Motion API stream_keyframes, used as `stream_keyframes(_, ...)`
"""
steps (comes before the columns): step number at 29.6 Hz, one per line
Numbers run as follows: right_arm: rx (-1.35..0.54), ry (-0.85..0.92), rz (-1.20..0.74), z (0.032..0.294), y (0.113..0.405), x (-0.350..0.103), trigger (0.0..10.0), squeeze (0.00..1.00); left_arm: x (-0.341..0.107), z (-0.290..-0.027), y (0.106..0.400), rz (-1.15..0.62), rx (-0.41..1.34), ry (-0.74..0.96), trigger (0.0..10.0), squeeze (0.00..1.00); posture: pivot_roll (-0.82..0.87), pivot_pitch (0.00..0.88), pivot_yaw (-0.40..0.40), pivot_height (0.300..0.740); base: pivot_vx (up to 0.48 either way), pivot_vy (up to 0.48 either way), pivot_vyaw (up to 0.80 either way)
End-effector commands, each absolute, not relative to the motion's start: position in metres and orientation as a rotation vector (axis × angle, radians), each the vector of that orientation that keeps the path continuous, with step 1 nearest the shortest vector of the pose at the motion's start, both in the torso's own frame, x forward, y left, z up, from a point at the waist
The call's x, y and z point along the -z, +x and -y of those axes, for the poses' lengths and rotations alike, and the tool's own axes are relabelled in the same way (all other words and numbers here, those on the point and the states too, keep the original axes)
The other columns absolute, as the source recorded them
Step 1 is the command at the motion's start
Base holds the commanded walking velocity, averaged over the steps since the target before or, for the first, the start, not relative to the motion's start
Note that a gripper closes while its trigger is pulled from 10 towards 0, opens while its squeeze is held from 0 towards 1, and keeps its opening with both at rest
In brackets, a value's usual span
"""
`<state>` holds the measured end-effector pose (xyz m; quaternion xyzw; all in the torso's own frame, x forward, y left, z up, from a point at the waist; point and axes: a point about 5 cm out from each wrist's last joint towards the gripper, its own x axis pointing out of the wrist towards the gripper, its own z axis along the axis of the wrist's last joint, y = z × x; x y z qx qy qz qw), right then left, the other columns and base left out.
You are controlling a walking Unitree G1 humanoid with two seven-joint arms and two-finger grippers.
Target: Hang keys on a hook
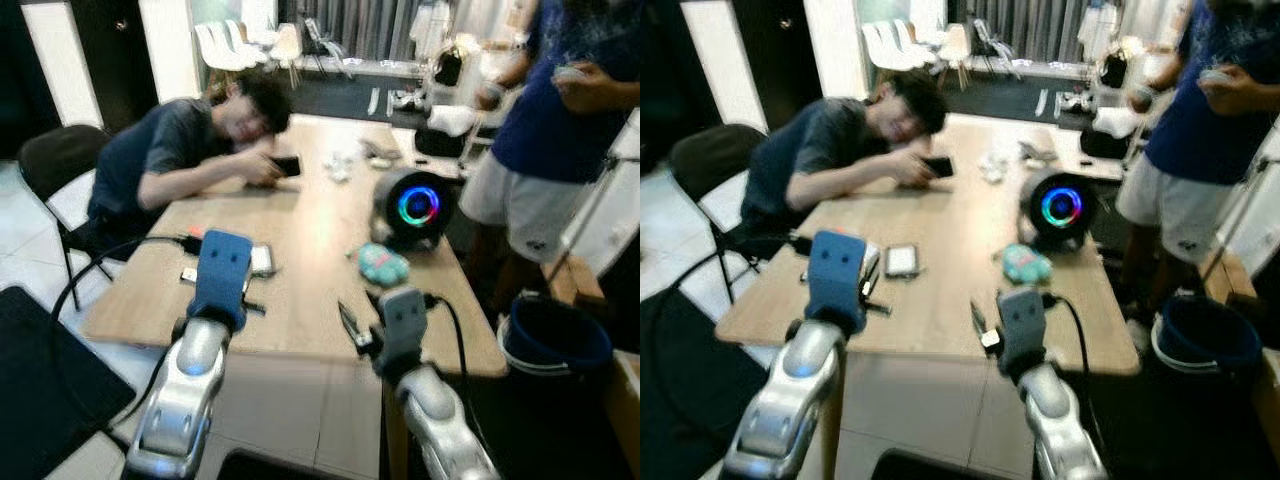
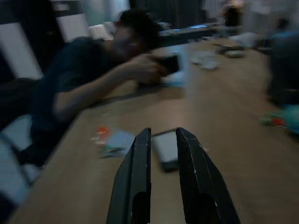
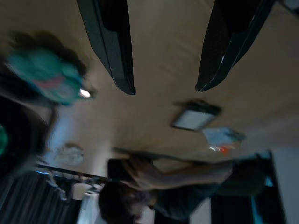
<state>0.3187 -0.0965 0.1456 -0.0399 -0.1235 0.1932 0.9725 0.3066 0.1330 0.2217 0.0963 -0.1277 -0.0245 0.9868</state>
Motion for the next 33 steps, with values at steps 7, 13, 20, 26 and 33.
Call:
stream_keyframes(7, -0.389, -0.067, 0.245, 0.0988, 0.3176, -0.1435, 10.0, 0.00, -0.2184, -0.1301, 0.3065, 0.253, 0.059, 0.201, 10.0, 0.00, 0.11, 0.057, -0.040, 0.740, 0.000, 0.000, 0.00)
stream_keyframes(13, -0.396, -0.052, 0.247, 0.0983, 0.3165, -0.1434, 10.0, 0.00, -0.2187, -0.1295, 0.3067, 0.255, 0.065, 0.198, 10.0, 0.00, 0.11, 0.058, -0.039, 0.740, 0.000, 0.000, 0.00)
stream_keyframes(20, -0.397, -0.050, 0.246, 0.0980, 0.3166, -0.1432, 10.0, 0.00, -0.2195, -0.1269, 0.3059, 0.263, 0.087, 0.193, 10.0, 0.00, 0.11, 0.058, -0.038, 0.740, 0.000, 0.000, 0.00)
stream_keyframes(26, -0.397, -0.049, 0.244, 0.0980, 0.3166, -0.1427, 10.0, 0.00, -0.2220, -0.1248, 0.3056, 0.284, 0.111, 0.202, 10.0, 0.00, 0.11, 0.059, -0.037, 0.740, 0.000, 0.000, 0.00)
stream_keyframes(33, -0.397, -0.050, 0.242, 0.0979, 0.3164, -0.1422, 10.0, 0.00, -0.2241, -0.1226, 0.3054, 0.302, 0.130, 0.209, 10.0, 0.00, 0.11, 0.059, -0.036, 0.740, 0.411, 0.000, 0.00)
